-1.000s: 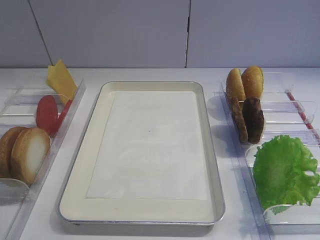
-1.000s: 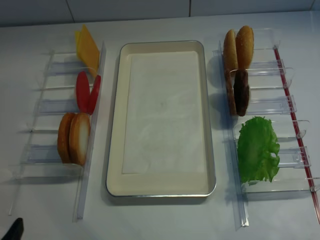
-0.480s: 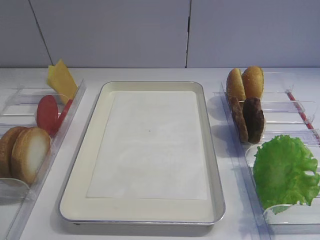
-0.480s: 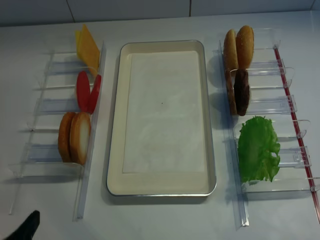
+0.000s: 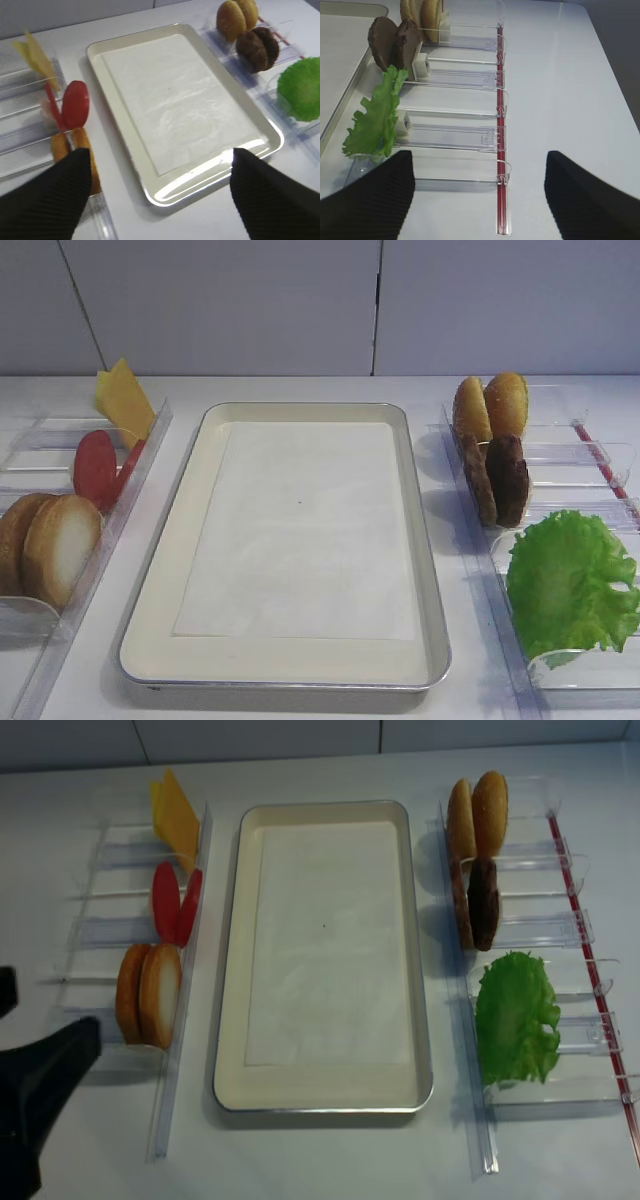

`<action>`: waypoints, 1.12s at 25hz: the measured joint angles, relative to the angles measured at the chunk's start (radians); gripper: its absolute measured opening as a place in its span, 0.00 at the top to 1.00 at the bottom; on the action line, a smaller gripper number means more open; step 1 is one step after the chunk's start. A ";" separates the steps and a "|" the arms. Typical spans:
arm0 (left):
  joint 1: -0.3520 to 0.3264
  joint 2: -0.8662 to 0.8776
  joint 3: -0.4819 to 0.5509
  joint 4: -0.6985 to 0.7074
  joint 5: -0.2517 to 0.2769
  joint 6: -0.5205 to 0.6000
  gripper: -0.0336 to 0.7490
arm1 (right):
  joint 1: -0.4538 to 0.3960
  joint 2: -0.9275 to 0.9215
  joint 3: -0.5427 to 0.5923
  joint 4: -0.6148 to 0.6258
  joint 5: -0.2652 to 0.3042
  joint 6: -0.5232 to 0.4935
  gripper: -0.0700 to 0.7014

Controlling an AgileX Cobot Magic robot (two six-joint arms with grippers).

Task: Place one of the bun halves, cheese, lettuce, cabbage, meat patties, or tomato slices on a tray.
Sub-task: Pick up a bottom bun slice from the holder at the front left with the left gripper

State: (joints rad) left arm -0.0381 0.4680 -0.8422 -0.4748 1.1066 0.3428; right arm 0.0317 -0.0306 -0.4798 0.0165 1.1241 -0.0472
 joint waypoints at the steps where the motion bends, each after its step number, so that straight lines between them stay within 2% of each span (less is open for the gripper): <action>1: 0.000 0.006 0.000 -0.029 -0.003 0.012 0.23 | 0.000 0.000 0.000 0.000 0.000 0.000 0.20; 4: 0.000 0.028 0.000 -0.080 -0.015 0.032 0.23 | 0.000 0.000 0.000 0.000 0.000 0.000 0.20; 12: 0.000 0.139 0.000 -0.105 -0.033 0.055 0.24 | 0.000 0.000 0.000 0.000 0.000 0.000 0.20; 16: 0.000 0.192 0.000 -0.088 -0.059 0.078 0.26 | 0.000 0.000 0.000 0.000 0.000 0.000 0.20; 20: -0.005 0.236 0.000 -0.039 -0.087 0.082 0.27 | 0.000 0.000 0.000 0.000 0.000 0.000 0.20; 24: -0.023 0.354 -0.012 0.027 -0.110 0.056 0.27 | 0.000 0.000 0.000 0.000 0.000 0.000 0.20; 26: -0.060 0.425 -0.044 0.080 -0.110 0.021 0.27 | 0.000 0.000 0.000 0.000 0.000 0.000 0.20; 28: -0.126 0.488 -0.085 0.225 -0.102 -0.070 0.27 | 0.000 0.000 0.000 0.000 0.000 0.000 0.20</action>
State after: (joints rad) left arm -0.1637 0.9557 -0.9269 -0.2499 1.0042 0.2726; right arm 0.0317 -0.0306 -0.4798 0.0165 1.1241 -0.0472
